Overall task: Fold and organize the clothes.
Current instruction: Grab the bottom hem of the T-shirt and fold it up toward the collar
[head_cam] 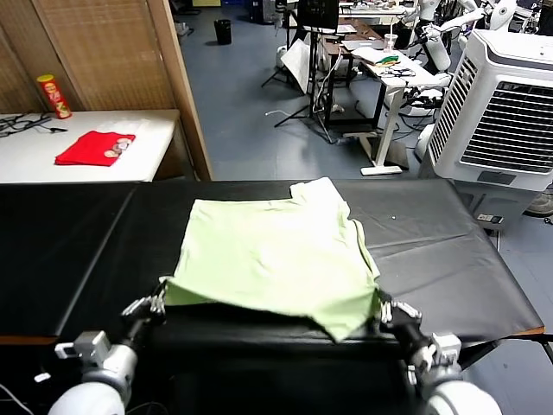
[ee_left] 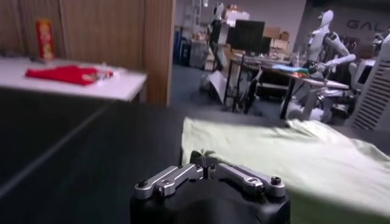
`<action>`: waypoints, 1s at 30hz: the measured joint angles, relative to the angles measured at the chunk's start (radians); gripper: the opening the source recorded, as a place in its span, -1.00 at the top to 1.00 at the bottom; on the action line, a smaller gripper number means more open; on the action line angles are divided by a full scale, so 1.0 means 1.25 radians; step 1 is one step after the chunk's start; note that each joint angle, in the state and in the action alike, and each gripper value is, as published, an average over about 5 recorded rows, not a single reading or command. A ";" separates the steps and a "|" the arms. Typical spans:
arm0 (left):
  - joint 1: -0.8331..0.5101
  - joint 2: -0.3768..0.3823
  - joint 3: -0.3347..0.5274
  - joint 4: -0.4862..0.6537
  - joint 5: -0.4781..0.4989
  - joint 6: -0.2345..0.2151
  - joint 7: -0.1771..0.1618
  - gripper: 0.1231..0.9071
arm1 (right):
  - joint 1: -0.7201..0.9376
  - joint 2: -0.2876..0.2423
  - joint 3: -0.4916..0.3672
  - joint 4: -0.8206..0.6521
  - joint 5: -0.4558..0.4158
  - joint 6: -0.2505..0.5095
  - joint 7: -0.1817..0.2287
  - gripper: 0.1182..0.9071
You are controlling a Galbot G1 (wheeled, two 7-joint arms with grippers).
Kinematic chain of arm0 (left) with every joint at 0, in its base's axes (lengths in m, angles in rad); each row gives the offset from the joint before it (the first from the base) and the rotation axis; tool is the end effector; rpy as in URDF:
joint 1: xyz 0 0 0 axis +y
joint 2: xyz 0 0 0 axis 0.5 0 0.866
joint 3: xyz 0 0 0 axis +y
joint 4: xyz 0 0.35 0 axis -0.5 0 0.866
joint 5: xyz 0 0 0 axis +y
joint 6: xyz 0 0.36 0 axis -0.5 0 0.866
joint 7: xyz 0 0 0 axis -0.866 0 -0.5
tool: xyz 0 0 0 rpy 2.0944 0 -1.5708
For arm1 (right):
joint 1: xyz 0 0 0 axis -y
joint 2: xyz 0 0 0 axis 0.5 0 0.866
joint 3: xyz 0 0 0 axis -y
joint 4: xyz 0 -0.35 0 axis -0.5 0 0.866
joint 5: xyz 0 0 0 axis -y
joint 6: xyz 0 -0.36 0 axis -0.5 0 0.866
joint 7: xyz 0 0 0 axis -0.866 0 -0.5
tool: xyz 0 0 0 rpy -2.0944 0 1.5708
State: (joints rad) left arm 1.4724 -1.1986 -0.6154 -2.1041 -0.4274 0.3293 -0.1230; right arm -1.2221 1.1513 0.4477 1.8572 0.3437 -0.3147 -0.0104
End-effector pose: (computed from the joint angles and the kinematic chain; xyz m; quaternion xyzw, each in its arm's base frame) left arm 0.2213 0.0872 -0.2596 0.0001 -0.9934 0.0104 0.1144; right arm 0.2978 -0.0772 -0.2937 0.0906 -0.9873 0.0375 0.1249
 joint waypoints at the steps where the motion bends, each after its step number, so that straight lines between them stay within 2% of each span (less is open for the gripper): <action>1: -0.010 0.002 0.004 0.010 0.006 -0.001 0.002 0.99 | 0.019 0.001 -0.011 -0.018 -0.004 0.002 0.000 0.99; 10: -0.073 0.019 0.032 0.095 0.030 -0.001 0.012 0.99 | 0.153 0.021 -0.077 -0.140 -0.028 0.016 -0.010 0.99; 13: -0.084 0.017 0.035 0.113 0.030 0.004 0.009 0.99 | 0.154 0.018 -0.075 -0.136 -0.033 -0.010 -0.019 0.84; 16: -0.087 0.015 0.035 0.122 0.031 0.011 0.008 0.91 | 0.130 0.008 -0.063 -0.103 -0.035 -0.046 -0.030 0.48; 20: -0.078 0.014 0.031 0.123 0.030 0.014 0.007 0.47 | 0.069 -0.006 -0.037 -0.029 -0.035 -0.083 -0.034 -0.11; 24: -0.063 0.015 0.030 0.116 0.025 0.018 0.008 -0.13 | 0.006 -0.013 -0.012 0.037 -0.044 -0.097 -0.036 -0.58; 27: -0.048 0.013 0.029 0.105 0.012 0.026 0.009 -0.50 | -0.033 -0.013 0.000 0.061 -0.055 -0.096 -0.037 -0.70; 30: -0.033 0.010 0.029 0.096 -0.006 0.038 0.009 -0.68 | -0.059 -0.010 0.004 0.069 -0.063 -0.095 -0.040 -0.70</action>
State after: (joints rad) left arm 1.4307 -1.1864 -0.5794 -1.9842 -0.4355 0.3767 -0.1115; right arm -1.2955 1.1389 0.4529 1.9436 0.2654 -0.4333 -0.0598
